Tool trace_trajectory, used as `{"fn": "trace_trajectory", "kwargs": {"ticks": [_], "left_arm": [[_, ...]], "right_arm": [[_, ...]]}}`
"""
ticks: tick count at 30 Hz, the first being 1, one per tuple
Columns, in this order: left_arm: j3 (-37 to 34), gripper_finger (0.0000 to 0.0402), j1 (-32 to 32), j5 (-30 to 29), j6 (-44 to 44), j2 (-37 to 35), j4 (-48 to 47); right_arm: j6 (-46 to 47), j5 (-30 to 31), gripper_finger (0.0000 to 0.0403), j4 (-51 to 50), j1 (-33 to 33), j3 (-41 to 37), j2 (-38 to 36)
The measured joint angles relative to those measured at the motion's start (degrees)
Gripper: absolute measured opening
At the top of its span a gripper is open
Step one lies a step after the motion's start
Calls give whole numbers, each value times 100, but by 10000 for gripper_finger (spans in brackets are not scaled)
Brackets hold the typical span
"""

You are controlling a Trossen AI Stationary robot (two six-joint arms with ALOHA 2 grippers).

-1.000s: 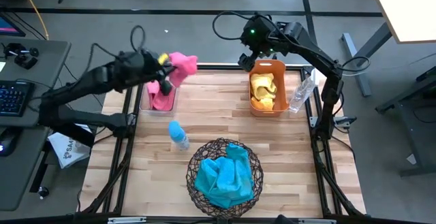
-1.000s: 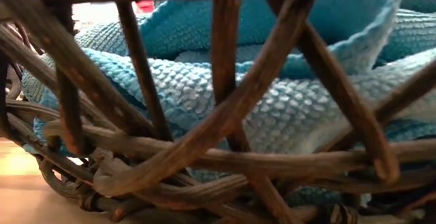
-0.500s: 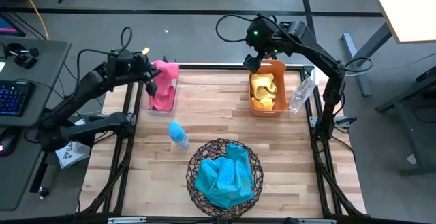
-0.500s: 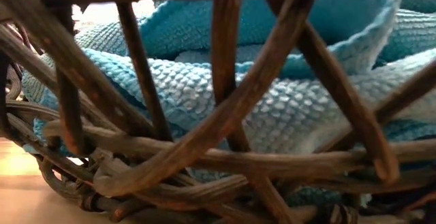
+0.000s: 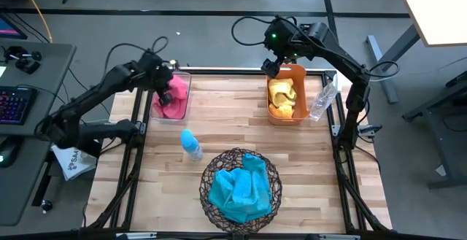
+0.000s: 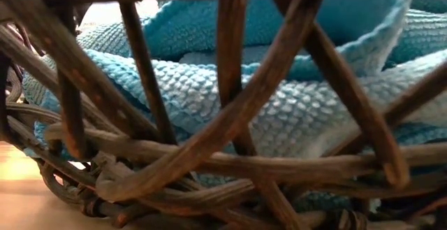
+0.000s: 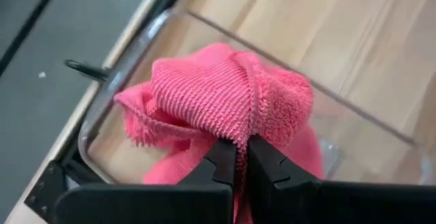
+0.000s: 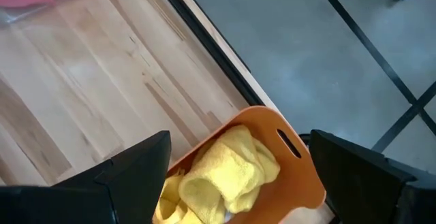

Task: Sort microfiber towel by color & place in baskets
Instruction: Put the pink towel into the transparent bin

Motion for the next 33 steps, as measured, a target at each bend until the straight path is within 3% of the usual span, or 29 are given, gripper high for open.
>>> {"fn": "trace_trajectory", "kwargs": {"ticks": [5, 9, 25, 33], "left_arm": [[0, 6, 2, -509, 139, 616, -4], [0, 26, 2, -571, 140, 945, -11], [-289, 209, -413, -88, -1171, 1088, -26], [-971, 236, -886, -95, -1048, 1090, 87]], "right_arm": [[3, 1, 346, -114, 4, 0, 0], [83, 2, 346, -225, 45, 0, 0], [117, 0, 346, -234, 365, 7, -136], [170, 67, 346, -234, 363, 7, -299]]}}
